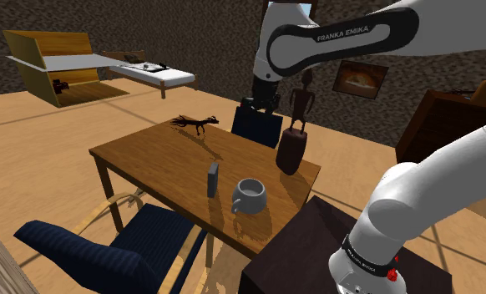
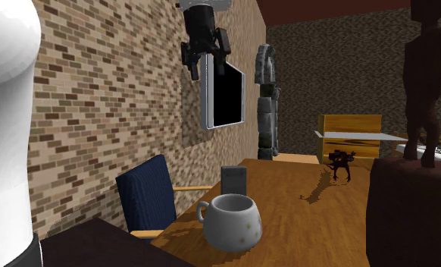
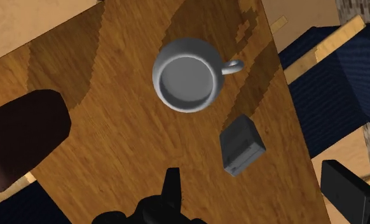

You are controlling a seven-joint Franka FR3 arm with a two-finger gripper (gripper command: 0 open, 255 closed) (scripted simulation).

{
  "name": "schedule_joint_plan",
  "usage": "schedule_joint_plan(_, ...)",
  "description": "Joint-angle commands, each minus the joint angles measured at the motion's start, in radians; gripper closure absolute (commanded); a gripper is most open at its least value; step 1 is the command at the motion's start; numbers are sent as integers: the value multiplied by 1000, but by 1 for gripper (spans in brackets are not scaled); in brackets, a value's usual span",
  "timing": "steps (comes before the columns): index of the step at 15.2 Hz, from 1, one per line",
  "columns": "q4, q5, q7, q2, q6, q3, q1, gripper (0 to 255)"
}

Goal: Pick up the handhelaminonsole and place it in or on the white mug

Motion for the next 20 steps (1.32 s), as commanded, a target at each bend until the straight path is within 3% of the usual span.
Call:
schedule_joint_plan(1,2,2,44,70,54,17,-5,0)
schedule_joint_plan(10,89,-24,225,399,231,64,-23,0)
schedule_joint_plan(20,298,-71,407,791,344,56,-3,0)
